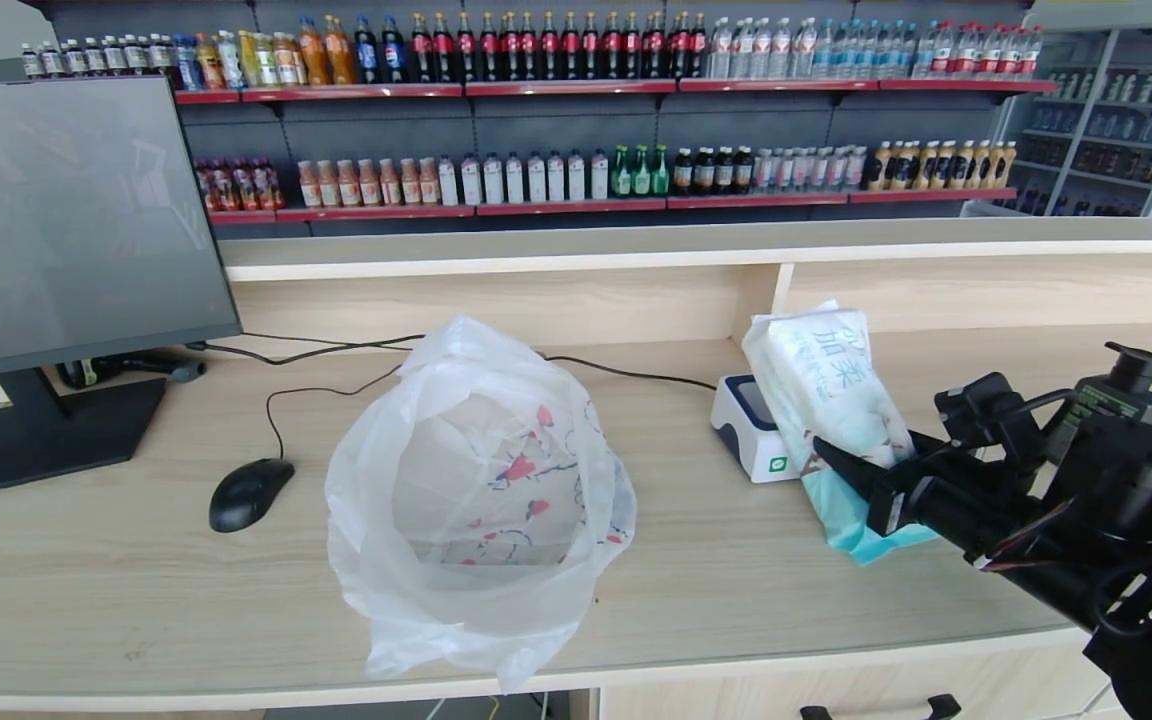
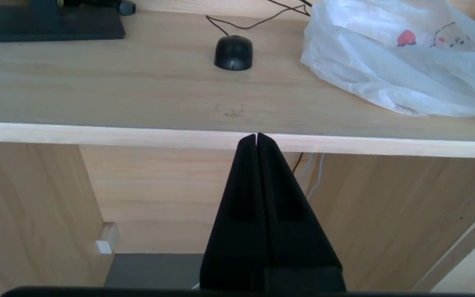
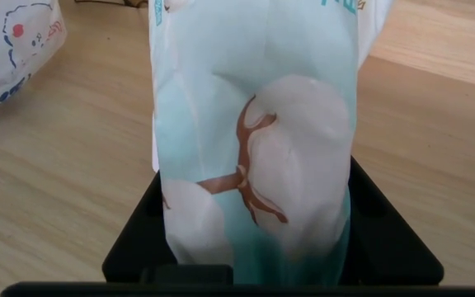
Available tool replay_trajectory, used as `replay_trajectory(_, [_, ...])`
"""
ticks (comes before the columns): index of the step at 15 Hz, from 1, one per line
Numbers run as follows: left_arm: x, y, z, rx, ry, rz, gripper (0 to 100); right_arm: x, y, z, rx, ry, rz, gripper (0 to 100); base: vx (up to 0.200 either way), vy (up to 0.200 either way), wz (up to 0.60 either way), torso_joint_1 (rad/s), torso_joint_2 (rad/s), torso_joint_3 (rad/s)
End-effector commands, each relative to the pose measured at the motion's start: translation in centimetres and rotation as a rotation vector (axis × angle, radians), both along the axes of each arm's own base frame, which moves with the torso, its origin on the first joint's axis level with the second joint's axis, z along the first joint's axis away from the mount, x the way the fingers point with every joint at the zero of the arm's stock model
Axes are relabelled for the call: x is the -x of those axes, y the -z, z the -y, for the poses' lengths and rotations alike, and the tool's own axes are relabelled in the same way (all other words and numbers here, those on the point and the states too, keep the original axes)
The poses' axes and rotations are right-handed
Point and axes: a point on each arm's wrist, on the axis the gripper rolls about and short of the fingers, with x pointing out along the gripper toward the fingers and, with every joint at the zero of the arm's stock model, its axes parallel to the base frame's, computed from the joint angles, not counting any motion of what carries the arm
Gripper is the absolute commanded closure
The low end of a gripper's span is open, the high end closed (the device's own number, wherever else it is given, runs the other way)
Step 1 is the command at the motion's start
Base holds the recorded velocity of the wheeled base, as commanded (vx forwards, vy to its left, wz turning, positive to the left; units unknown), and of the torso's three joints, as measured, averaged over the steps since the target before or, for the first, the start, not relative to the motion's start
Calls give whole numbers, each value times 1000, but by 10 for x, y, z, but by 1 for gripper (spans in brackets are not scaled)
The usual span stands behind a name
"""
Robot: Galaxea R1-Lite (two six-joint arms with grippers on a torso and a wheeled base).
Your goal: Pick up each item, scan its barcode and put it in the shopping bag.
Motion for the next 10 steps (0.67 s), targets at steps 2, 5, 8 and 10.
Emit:
replay_trajectory(2, [0, 0, 0, 0, -1, -1, 100, 5, -13, 0, -9, -2, 48, 100, 0, 0, 0, 0, 0, 0])
replay_trajectory(5, [0, 0, 0, 0, -1, 1, 100, 20, -26, 3, -18, -2, 93, 100, 0, 0, 0, 0, 0, 0])
replay_trajectory(8, [0, 0, 0, 0, -1, -1, 100, 31, -39, 5, -31, -11, 141, 100, 0, 0, 0, 0, 0, 0])
replay_trajectory(10, [0, 0, 0, 0, -1, -1, 100, 35, -47, 5, -39, -36, 175, 100, 0, 0, 0, 0, 0, 0])
